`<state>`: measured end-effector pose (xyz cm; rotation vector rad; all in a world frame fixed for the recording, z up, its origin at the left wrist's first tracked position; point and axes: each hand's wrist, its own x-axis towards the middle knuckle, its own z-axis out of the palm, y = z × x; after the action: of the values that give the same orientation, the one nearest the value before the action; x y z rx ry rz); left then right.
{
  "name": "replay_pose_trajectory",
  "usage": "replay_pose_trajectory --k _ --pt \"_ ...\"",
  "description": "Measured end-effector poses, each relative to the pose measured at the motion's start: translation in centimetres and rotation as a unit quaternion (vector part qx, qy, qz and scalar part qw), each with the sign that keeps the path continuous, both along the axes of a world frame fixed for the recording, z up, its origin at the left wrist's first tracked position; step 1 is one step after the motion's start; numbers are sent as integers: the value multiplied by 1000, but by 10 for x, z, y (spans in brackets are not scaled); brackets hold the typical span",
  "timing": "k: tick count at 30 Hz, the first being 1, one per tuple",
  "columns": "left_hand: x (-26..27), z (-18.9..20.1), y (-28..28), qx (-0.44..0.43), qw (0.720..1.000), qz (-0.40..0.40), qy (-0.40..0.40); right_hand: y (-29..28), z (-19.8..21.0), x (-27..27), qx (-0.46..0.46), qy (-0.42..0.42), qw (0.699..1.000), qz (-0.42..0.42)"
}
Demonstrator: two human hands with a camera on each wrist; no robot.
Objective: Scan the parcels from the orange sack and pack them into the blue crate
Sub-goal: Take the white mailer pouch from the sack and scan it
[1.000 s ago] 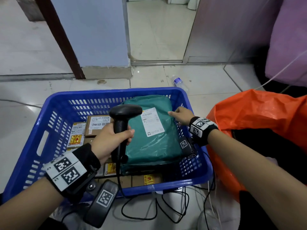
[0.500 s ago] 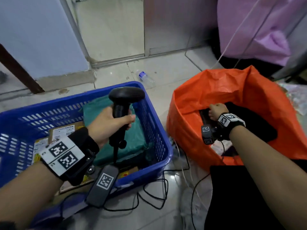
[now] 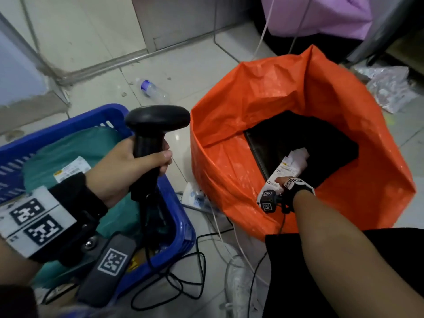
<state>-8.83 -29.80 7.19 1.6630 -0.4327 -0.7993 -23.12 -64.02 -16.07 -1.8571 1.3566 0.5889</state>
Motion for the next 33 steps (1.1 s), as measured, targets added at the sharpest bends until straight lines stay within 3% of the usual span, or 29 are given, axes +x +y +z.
replay_pose_trajectory --k 4,6,14,17,22,25,27,28,33 --pt "8 -14 -12 -12 1000 -8 11 8 1 7 -78 132 973 171" --pt "11 -20 -13 -14 1000 -7 17 13 -8 11 -74 173 956 226" --pt "23 -29 -2 -29 998 -24 44 25 -41 14 -105 231 931 263" --pt "25 -29 4 -34 999 -7 40 26 -32 18 -100 233 923 290" --pt "24 -19 20 -52 998 14 44 24 -2 15 -127 187 953 200" --pt "19 -9 34 -72 996 29 42 6 23 20 -85 67 993 56" --pt "14 1 44 -80 996 29 34 -16 35 30 -44 -25 996 -67" --pt "12 6 49 -81 996 31 29 -22 48 36 -35 -39 995 -89" --pt "-4 34 79 -105 992 65 1 -47 112 69 -30 -118 992 -17"
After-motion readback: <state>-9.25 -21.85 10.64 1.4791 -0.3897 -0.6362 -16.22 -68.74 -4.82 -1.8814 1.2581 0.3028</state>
